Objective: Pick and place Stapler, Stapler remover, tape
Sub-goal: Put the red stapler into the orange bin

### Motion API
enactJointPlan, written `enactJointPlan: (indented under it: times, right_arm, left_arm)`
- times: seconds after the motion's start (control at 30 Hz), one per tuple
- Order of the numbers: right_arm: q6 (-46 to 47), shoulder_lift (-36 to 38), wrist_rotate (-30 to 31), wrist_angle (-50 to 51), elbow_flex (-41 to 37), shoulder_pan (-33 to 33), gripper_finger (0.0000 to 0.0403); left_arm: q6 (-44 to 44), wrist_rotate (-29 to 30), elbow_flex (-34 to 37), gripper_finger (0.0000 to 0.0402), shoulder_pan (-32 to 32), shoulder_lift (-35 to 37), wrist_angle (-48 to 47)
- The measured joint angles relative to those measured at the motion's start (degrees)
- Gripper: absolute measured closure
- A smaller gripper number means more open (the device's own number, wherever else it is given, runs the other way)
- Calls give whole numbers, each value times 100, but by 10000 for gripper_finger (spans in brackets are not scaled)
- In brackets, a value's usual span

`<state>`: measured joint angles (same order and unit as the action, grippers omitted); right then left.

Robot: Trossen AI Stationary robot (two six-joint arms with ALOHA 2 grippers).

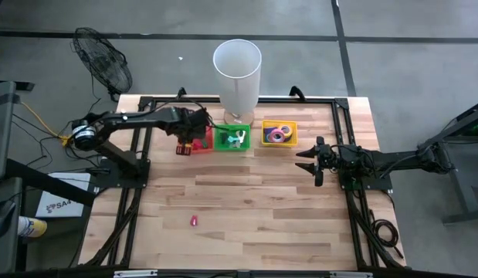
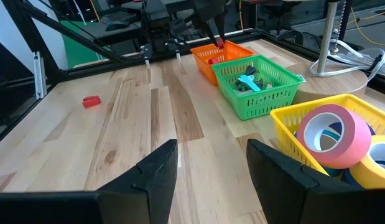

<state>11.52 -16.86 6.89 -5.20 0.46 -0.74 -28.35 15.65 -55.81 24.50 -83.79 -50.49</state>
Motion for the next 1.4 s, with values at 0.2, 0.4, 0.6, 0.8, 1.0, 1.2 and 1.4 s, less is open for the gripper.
enactJointPlan:
  times: [0.2,0.4,0.6,0.8,1.0,1.2,1.4]
  right_arm:
    - [-1,0,0,-1,0,-1,219]
    - [-1,0,1,-1,1,1,219]
    - [-1,0,-1,-1,1,0,219]
    - [1,0,-1,-1,-1,-1,219]
    - [1,0,-1,-1,0,1,219]
    - [0,0,-1,-1,1,1,219]
    - [-1,0,-1,-1,1,1,219]
  left_arm:
    - [138,-193,0,345,191,0,-3]
    - [163,-212,0,306,174,0,-12]
    - [165,-210,0,271,174,0,-21]
    - [165,-213,0,268,174,0,-49]
    - [-214,-620,0,267,174,13,-339]
    - [-794,-1435,0,266,-25,217,-922]
    - [-843,-1295,0,266,-604,638,-950]
